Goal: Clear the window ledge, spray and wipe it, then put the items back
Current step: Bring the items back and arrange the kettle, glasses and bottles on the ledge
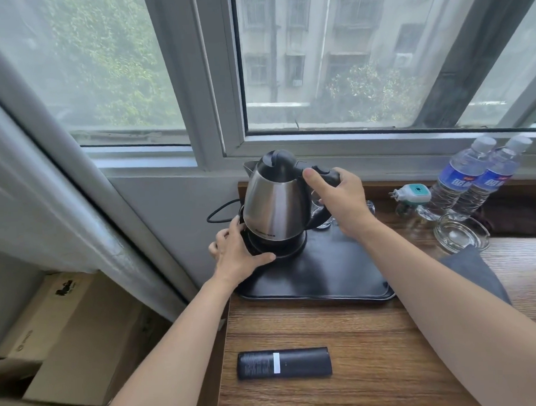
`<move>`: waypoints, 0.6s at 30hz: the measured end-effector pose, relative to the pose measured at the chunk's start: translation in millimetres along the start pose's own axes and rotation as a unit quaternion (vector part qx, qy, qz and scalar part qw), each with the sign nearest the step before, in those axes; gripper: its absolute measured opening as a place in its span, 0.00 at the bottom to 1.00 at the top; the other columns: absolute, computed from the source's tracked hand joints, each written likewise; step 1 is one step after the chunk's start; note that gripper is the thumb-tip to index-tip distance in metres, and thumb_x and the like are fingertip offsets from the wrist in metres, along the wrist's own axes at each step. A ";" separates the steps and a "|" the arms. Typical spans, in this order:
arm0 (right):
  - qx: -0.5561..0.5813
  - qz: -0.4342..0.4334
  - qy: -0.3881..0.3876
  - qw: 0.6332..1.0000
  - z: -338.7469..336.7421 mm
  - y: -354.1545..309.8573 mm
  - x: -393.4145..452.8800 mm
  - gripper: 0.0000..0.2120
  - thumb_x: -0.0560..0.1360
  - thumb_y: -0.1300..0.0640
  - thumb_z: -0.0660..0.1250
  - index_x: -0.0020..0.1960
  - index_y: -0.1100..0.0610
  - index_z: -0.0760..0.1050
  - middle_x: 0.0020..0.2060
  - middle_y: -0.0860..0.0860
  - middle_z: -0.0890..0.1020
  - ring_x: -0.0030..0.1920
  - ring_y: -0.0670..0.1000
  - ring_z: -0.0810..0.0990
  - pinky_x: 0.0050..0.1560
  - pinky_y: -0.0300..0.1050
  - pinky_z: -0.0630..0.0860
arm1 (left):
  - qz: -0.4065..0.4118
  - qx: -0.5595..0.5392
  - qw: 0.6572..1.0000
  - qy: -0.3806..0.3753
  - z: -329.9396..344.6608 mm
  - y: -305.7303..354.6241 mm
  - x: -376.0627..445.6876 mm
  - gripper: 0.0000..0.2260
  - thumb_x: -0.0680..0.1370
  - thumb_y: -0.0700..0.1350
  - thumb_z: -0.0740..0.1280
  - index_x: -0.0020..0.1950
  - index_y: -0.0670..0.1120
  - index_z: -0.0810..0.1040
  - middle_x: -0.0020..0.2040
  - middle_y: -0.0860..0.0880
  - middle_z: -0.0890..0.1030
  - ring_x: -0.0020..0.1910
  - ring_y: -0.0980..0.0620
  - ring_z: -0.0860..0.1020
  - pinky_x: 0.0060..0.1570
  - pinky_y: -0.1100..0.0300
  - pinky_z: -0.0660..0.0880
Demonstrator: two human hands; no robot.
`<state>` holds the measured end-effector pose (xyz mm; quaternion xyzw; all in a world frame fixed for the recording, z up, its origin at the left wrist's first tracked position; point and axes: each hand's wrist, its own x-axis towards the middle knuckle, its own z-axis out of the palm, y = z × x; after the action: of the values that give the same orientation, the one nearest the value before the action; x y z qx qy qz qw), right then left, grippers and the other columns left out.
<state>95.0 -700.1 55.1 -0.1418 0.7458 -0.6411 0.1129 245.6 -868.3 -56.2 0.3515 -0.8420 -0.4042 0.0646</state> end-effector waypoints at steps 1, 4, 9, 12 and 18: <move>-0.007 0.002 0.001 1.000 -1.4 -0.2 -0.4 0.32 0.66 0.35 0.78 0.44 0.65 0.76 0.35 0.53 0.80 0.38 0.51 0.79 0.44 0.59 0.80 | -0.003 0.004 1.000 -0.003 0.3 -1.3 0.8 0.58 0.61 0.63 0.83 0.81 0.60 0.51 0.74 0.50 0.62 0.73 0.43 0.55 0.73 0.44 0.62; -0.005 0.002 0.001 1.000 -6.9 0.8 -3.3 0.20 0.73 0.45 0.79 0.40 0.59 0.75 0.35 0.51 0.79 0.35 0.47 0.78 0.41 0.52 0.77 | 0.002 0.023 1.000 -0.008 3.1 -7.7 4.9 0.60 0.55 0.71 0.78 0.79 0.63 0.50 0.76 0.52 0.65 0.74 0.43 0.55 0.73 0.43 0.60; -0.020 -0.025 -0.008 0.999 -6.1 3.3 -4.8 0.28 0.71 0.41 0.78 0.47 0.67 0.78 0.35 0.49 0.77 0.35 0.46 0.75 0.42 0.54 0.77 | 0.020 0.027 0.999 0.012 7.0 -15.3 10.1 0.59 0.55 0.71 0.78 0.80 0.61 0.53 0.75 0.51 0.68 0.74 0.44 0.56 0.75 0.45 0.58; -0.037 -0.035 -0.013 0.999 -5.4 -0.1 -3.6 0.32 0.67 0.36 0.77 0.47 0.66 0.76 0.36 0.50 0.77 0.37 0.48 0.76 0.44 0.60 0.79 | 0.043 0.030 0.998 0.026 6.2 -11.9 7.8 0.55 0.62 0.62 0.83 0.81 0.55 0.56 0.74 0.48 0.68 0.71 0.52 0.54 0.77 0.44 0.55; -0.054 -0.052 -0.061 0.995 -9.2 4.4 4.0 0.33 0.68 0.37 0.77 0.43 0.67 0.71 0.35 0.53 0.73 0.38 0.51 0.75 0.43 0.53 0.73 | 0.062 0.038 0.997 0.030 8.2 -17.5 13.5 0.54 0.60 0.61 0.84 0.79 0.56 0.58 0.71 0.47 0.71 0.74 0.49 0.57 0.75 0.49 0.53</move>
<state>87.8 -692.5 52.3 -0.2253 0.7627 -0.5948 0.1170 241.8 -879.2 -76.7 0.3127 -0.8746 -0.3563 0.1019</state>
